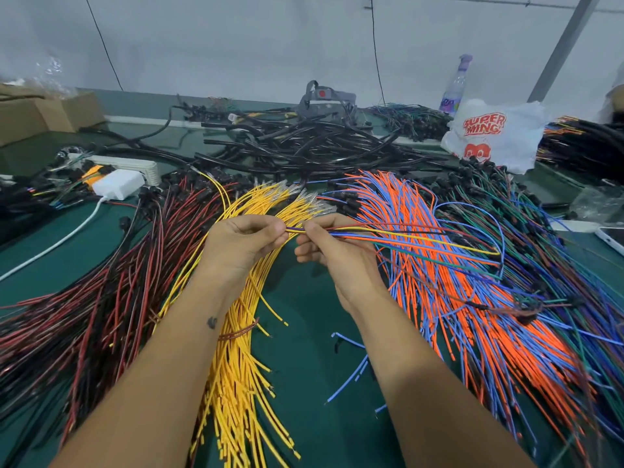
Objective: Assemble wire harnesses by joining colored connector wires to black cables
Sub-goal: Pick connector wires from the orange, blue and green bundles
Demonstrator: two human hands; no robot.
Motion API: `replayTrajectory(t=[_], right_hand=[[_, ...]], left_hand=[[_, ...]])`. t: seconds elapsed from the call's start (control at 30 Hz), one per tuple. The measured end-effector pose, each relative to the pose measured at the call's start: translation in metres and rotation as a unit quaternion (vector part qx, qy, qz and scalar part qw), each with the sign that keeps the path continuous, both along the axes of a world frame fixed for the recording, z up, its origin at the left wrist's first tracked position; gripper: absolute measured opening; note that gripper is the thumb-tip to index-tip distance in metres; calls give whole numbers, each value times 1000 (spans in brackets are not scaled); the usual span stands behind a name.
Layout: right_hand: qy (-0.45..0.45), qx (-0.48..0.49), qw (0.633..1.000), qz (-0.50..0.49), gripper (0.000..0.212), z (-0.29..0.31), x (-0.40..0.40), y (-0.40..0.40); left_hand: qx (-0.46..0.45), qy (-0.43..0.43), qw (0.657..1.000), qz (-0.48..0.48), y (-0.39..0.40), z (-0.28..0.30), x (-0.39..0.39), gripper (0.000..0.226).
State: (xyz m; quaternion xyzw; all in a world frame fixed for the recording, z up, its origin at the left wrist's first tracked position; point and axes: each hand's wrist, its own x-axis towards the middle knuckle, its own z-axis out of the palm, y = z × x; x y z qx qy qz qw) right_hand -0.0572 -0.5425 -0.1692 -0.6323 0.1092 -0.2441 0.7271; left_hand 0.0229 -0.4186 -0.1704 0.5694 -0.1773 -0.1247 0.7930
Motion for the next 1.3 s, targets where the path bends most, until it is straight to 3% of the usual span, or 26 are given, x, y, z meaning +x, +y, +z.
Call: replayTrajectory(t=[0.23, 0.27, 0.4, 0.57, 0.9, 0.97, 1.07, 1.3], right_hand=[[-40, 10, 999, 20, 14, 1, -1, 1], [-51, 10, 998, 27, 14, 2, -1, 2], [-53, -32, 995, 82, 14, 3, -1, 10], [-7, -71, 990, 122, 8, 0, -1, 15], [-15, -78, 991, 112, 19, -1, 2, 13], [-31, -55, 994, 94, 19, 1, 2, 8], [-52, -39, 996, 66, 8, 2, 2, -1], [-30, -23, 999, 37, 13, 3, 0, -10]], left_hand=[[-13, -6, 1000, -12, -2, 4, -4, 14], [-24, 9, 1000, -6, -1, 7, -5, 18], [-103, 118, 986, -53, 8, 17, -2, 67], [-162, 121, 974, -101, 4, 21, -9, 66], [-102, 94, 985, -106, -1, 20, -10, 63], [-30, 59, 992, -109, -2, 19, -9, 57], [102, -35, 990, -87, -3, 14, -10, 28], [130, -104, 986, -23, -3, 7, -8, 19]])
